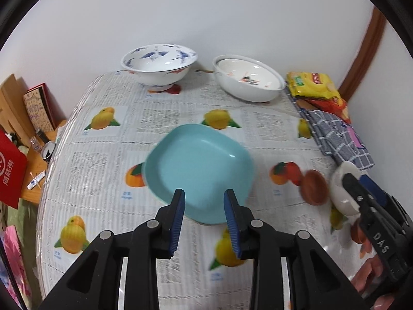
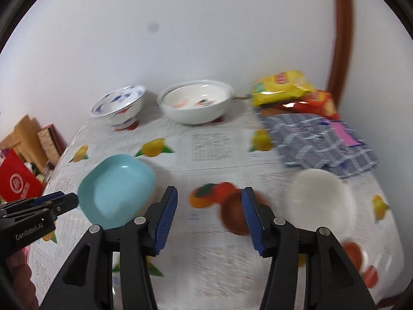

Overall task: Organize plates and bowls
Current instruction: 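Move the left gripper to the larger brown dish while the right gripper approaches the small brown dish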

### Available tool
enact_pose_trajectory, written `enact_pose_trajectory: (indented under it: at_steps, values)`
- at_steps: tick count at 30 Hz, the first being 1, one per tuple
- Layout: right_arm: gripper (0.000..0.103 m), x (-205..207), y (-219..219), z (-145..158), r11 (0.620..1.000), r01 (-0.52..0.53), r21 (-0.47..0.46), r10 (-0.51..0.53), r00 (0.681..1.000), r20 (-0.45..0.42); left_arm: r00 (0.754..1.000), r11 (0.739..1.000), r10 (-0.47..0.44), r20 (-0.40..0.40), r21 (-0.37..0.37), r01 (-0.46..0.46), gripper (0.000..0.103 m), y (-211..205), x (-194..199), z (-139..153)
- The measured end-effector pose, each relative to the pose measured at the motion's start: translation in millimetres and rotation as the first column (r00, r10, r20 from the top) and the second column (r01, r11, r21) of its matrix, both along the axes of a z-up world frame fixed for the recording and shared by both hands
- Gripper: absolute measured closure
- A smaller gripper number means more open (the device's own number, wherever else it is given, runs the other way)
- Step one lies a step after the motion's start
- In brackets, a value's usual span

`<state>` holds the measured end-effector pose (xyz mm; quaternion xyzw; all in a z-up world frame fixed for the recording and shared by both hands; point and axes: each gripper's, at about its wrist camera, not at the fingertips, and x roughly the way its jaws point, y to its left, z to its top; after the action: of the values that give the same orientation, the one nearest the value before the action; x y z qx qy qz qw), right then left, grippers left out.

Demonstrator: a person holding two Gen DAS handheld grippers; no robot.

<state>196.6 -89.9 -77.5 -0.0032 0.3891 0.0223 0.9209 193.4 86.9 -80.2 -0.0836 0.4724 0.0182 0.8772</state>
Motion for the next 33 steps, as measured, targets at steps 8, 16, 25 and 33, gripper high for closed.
enact_pose_trajectory:
  at_steps: [8, 16, 25, 33]
  values:
    - [0.048, -42, -91, 14, 0.985, 0.172, 0.010, -0.172, 0.985, 0.007, 0.997, 0.997, -0.075, 0.023, 0.007, 0.075, 0.066, -54, -7, 14]
    - [0.048, -78, -156, 8, 0.963, 0.267, -0.025, -0.267, 0.963, -0.018, 0.993, 0.992, -0.114, 0.042, 0.058, 0.112, 0.056, -104, -11, 17]
    - [0.048, -98, -201, -9, 0.946, 0.323, -0.013, -0.324, 0.943, -0.072, 0.993, 0.991, -0.116, 0.026, 0.067, 0.114, 0.056, -133, -6, 4]
    - [0.048, -90, -218, -40, 0.947, 0.320, 0.017, -0.315, 0.940, -0.130, 0.993, 0.992, -0.116, -0.011, 0.048, 0.116, 0.056, -144, 7, -13]
